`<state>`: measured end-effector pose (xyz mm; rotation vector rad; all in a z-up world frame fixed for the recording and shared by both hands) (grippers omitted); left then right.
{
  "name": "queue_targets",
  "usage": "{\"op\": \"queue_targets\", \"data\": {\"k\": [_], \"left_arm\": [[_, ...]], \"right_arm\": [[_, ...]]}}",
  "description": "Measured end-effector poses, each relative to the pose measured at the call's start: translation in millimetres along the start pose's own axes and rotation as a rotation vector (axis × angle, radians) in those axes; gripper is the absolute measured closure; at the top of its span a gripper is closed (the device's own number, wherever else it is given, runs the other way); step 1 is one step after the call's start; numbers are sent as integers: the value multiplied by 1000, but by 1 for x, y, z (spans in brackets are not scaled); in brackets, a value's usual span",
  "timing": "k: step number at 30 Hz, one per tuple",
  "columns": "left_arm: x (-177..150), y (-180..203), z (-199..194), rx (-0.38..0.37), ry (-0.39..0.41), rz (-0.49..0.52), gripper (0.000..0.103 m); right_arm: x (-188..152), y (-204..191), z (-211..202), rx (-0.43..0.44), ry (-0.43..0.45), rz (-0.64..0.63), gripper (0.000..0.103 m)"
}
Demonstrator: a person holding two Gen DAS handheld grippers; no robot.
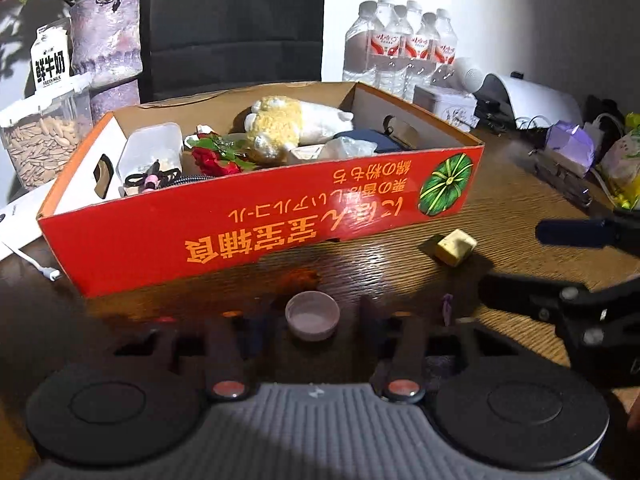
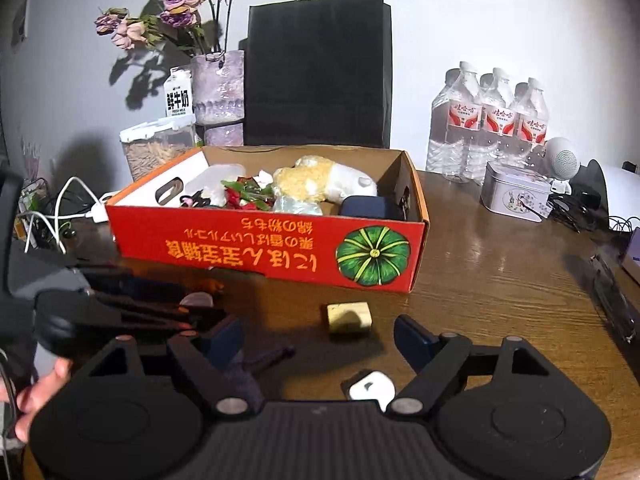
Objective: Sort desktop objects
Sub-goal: 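Grasp the small white round cap with the left tool while the right tool grasps the beige block, then lift the cap with the left tool while the right tool lifts the beige block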
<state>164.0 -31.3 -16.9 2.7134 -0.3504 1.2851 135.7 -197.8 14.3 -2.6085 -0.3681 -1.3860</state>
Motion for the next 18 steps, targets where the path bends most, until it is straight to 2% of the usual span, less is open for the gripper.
{"op": "queue_targets", "data": {"k": [2,5,7,12,14,15,18], "left_arm": [[2,1,0,4,-7,13,74],[0,-7,-6,-4,-11,-22,74],[-1,-15,-9,33,-7,-39,74],[-5,-32,-20,62,1,-98,74],[-5,-36,-24,71,12,-105,74],[-6,-37,-26,72,13,-109,74],[-9,-38,-32,80,12,-121,74]], "right_arm": [[2,1,6,1,-4,-7,23],[5,5,19,-17,-14,-19,24],[6,10,30,-41,-37,-9,36],[-2,21,54,-35,-107,41,51],[-3,20,55,-55,-86,22,63],[-3,19,54,-53,-87,21,74],[-1,16,45,-60,-76,31,74]]}}
Point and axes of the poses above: each gripper's, at about its wrist camera, not at the fingertips, and z roughly the way its jaws point, y to its right, x to its top, the point moved 4 cm from there along z, roughly the way its jaws point, and after that the axes turned 1 degree about y, right-handed, at the moved point
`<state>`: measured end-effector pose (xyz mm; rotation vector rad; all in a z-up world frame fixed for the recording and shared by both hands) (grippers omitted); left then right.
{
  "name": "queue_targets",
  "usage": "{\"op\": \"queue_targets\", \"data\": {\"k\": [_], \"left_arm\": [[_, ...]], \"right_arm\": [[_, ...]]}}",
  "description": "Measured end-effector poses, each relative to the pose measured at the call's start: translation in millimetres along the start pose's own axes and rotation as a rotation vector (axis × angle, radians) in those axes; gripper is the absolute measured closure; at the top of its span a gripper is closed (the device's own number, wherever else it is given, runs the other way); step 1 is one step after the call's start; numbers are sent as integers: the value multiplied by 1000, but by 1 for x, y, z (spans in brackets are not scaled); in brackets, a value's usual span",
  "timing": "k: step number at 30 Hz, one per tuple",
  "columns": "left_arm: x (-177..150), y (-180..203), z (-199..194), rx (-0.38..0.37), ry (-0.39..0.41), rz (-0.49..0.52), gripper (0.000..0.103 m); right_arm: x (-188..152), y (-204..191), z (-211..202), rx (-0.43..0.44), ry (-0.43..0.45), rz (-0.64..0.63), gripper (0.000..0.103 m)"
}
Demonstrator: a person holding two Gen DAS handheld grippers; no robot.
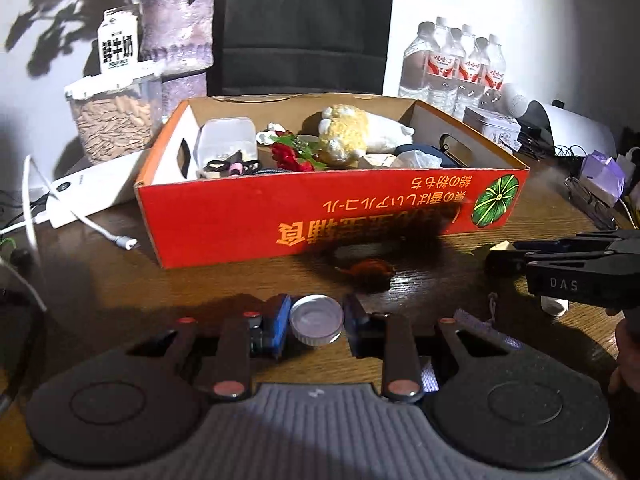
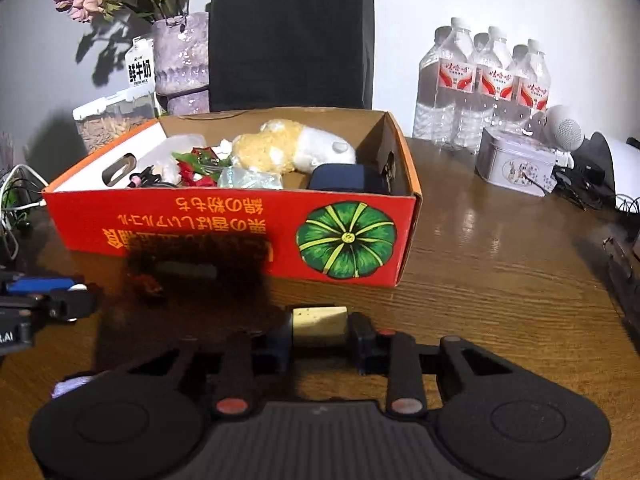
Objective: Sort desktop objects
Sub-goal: 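Lift the cap with the left tool while the right tool lifts the beige block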
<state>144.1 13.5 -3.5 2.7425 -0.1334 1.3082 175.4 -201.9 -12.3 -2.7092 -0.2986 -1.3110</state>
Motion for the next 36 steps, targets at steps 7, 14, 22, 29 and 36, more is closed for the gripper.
{"op": "queue_targets", "data": {"k": [7,14,22,29,36], "left_arm": [[-9,7,-36,16,35,12,74],[-26,17,-75,16,57,15,74],[-40,31,-118,-4,111,50,74],[-43,33,-128,-9,120,56,74],[-45,32,-124,-19,109,56,74]], "right_arm": [[1,-19,-59,6,109,-25,74],[-24,-36,-114,24,157,-37,74],[-47,-42,-151,29,174,-33,74],[-53,-43,-162,24,183,-28,74],[-53,-40,-160,19,178,-22,74]]}}
Point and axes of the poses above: each gripper's, at about its wrist camera, not at the fingertips, and z roughly the way its jaws point, y to its right, x to its top, the point moved 4 cm from there along z, roughly the way its jaws point, and after that the axes turned 1 degree about y, right-handed, at the moved point
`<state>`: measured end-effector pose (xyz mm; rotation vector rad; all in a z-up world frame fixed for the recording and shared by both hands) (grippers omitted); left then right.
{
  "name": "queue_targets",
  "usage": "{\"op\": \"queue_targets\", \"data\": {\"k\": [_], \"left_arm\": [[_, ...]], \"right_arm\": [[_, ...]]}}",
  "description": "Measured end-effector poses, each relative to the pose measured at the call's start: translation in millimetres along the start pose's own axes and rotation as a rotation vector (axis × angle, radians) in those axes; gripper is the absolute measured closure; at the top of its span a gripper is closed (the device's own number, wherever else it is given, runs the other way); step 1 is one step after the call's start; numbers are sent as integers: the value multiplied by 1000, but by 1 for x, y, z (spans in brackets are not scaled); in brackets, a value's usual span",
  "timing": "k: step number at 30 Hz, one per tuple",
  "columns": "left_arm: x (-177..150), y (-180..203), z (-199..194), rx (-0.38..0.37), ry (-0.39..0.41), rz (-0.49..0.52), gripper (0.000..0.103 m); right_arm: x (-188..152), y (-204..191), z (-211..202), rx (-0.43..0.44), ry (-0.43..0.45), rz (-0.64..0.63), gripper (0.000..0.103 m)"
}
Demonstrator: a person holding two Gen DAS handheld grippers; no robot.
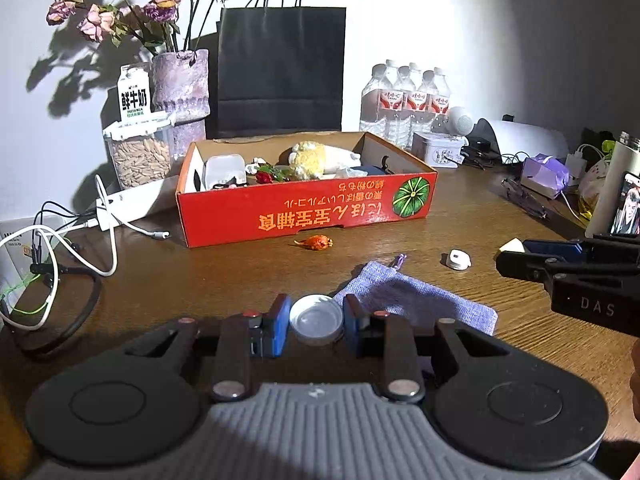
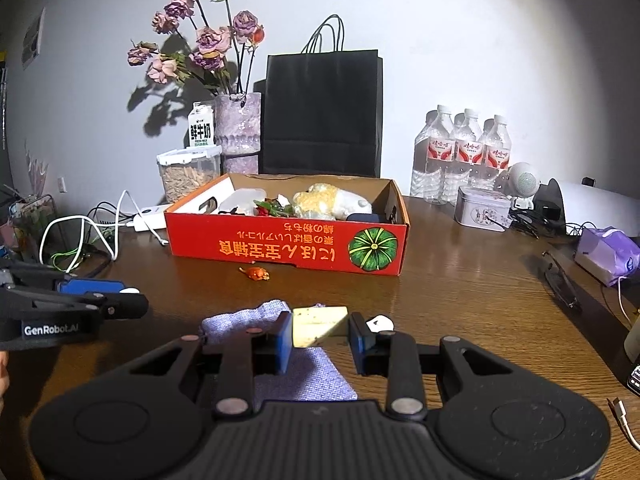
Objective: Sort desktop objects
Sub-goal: 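Lift the cap with the left tool while the right tool lifts the beige block, then carry the cap with the left tool while the right tool carries the block into the box, releasing both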
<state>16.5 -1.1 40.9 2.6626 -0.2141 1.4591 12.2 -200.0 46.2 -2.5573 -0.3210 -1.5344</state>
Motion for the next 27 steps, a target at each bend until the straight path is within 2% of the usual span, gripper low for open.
{"op": "queue_targets", "data": {"k": [9,13,16,19,21,24,27], "left_arm": [[3,-10,10,3,-8,-13,74],[16,-17,17,5,-7,-15,74],[39,-21,23,-11,30,15,74],[67,-24,34,20,69,66,74],[89,-29,45,9,95,71,74],[119,-41,76,9,83,54,74],[141,-55,117,16,37,35,74]], "right_arm": [[7,5,12,-1,-4,12,74],[22,6,22,31,-7,8,74],[44,9,31,80,-3,-8,74],[77,10,44,108,23,-43,74],[102,11,59,134,40,-56,74],[133,11,91,163,45,-60,74],[154,19,137,198,-23,-7,74]]}}
Point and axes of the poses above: each gripper's, at about its wrist camera, not at the fingertips, and z roughly the way its jaws point, y to its right, x to its top, the point moved 4 cm from there along z, roughly the way its jaws point, and after that the axes turned 1 degree about y, right-handed, at the moved point
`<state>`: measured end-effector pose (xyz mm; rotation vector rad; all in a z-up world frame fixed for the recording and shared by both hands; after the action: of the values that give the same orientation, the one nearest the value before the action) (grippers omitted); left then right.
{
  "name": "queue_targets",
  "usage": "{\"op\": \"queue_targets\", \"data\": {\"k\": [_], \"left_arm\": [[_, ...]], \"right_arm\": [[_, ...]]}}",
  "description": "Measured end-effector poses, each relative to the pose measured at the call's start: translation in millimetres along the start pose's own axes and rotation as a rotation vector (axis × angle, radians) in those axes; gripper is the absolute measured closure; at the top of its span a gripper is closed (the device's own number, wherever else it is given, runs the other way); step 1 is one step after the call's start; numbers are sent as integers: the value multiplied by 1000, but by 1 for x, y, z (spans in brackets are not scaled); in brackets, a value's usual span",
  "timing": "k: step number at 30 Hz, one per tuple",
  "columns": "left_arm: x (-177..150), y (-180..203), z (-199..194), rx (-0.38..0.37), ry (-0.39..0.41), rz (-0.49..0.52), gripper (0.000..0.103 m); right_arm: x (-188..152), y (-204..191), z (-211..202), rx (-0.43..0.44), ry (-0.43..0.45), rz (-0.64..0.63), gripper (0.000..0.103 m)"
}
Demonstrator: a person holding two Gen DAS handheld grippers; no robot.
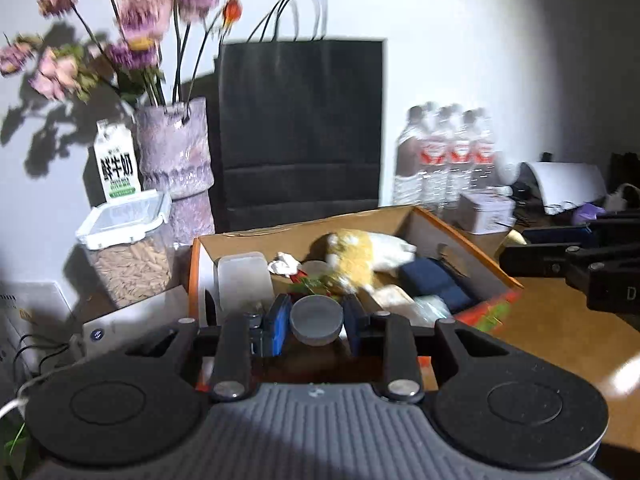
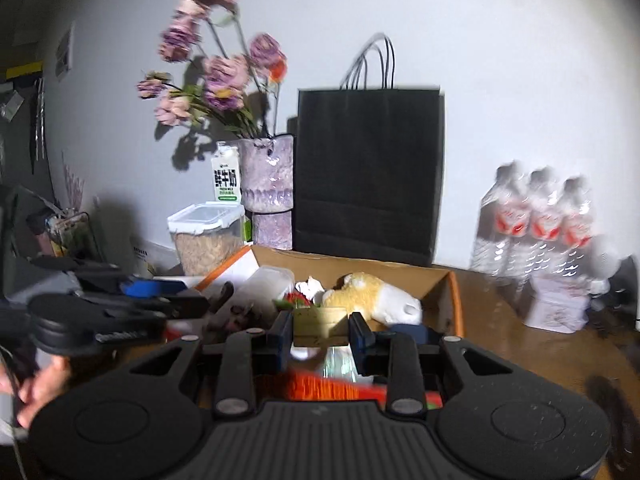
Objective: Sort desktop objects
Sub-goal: 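Carry the cap with the left tool while the right tool carries the block into the box, releasing both, then withdraw both open tools from the box over the table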
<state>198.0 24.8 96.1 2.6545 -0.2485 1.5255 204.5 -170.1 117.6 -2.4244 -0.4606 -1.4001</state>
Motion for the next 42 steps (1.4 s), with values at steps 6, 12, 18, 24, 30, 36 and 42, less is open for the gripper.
{"op": "queue_targets", "data": {"k": [6,12,18,24,30,36,42], "left_arm": [[32,-24,91,97,-83,-25,74],[42,-20,167,102,-214,-42,73],[35,-7,186,98,-246,7,69],[48,-7,160,109,-205,29,46],[61,-4,90,160,-108,21,28],[32,8,6,111,1,-14,14],[-31,21,-48,63,8,-29,7]], "right_arm": [[19,33,111,-93,-173,41,74],[10,50,174,-188,-296,30,74],[0,57,187,-174,-328,52,73],[16,60,153,-160,-256,75,64],[22,44,88,-153,-152,64,50],[-11,19,21,-140,-100,64,32],[-70,-6,-28,-137,-76,59,28]]}}
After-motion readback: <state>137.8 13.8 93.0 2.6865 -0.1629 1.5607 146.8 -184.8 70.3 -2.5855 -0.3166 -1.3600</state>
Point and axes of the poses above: each gripper's, at about its wrist camera, not at the fingertips, and z roughly the way its jaws point, y to its right, x to its top, the point moved 4 cm from there along z, roughly the way its jaws point, and after that the axes turned 1 degree about y, right-handed, at the moved point
